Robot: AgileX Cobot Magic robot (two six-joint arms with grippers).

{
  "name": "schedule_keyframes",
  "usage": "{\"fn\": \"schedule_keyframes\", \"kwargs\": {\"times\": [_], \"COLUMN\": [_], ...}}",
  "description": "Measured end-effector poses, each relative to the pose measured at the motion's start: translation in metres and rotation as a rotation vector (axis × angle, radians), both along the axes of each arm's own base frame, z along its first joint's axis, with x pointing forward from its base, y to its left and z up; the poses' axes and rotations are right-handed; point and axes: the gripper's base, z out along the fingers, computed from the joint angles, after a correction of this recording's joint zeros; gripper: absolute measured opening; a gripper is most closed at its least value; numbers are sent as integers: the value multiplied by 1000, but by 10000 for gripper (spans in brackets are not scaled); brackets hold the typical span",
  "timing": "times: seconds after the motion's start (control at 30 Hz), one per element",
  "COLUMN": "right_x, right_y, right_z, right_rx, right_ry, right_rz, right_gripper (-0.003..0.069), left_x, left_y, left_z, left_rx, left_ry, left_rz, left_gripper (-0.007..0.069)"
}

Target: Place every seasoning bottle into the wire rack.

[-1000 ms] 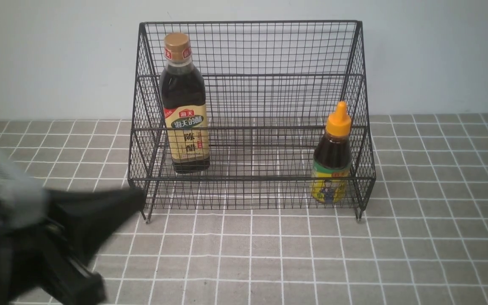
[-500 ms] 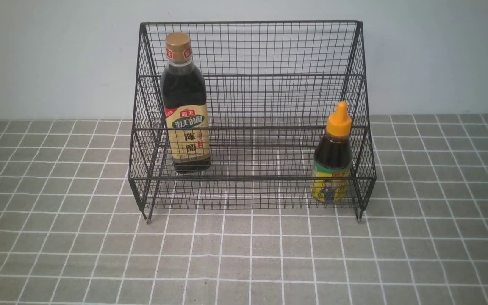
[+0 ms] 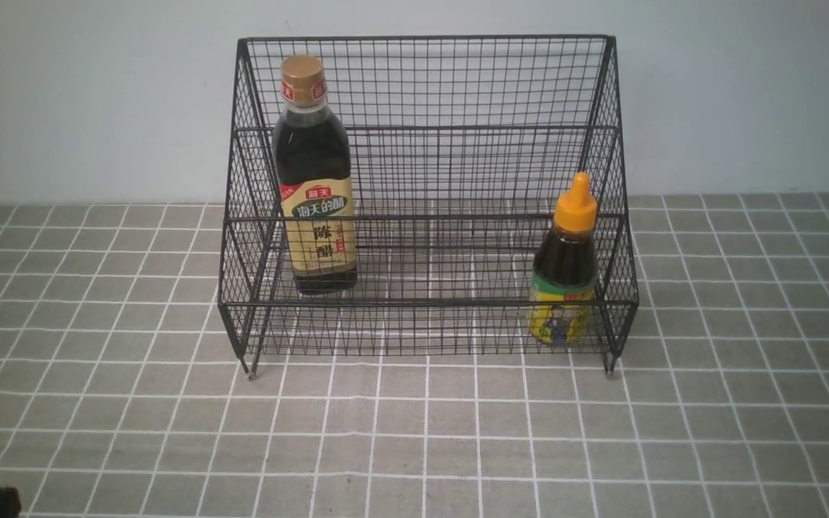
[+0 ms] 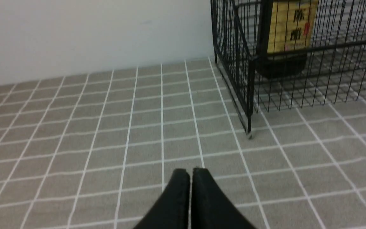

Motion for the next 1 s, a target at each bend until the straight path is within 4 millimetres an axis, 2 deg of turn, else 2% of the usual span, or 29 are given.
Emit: {"fn": "schedule_keyframes", "kwargs": {"times": [0.07,1.0], "right_x": [0,0], "right_y": [0,0], "right_z": [0,0], "right_rx": [-1,-4], "right_ry": [2,2], "right_rz": [0,0], "right_gripper": [-13,-13], "left_x": [-1,-1], "left_y": [1,1], "left_z": [-5,-5], "left_rx": [26,23], "left_ry": [53,55], "left_rz": [2,6], "left_gripper": [-6,-6]}}
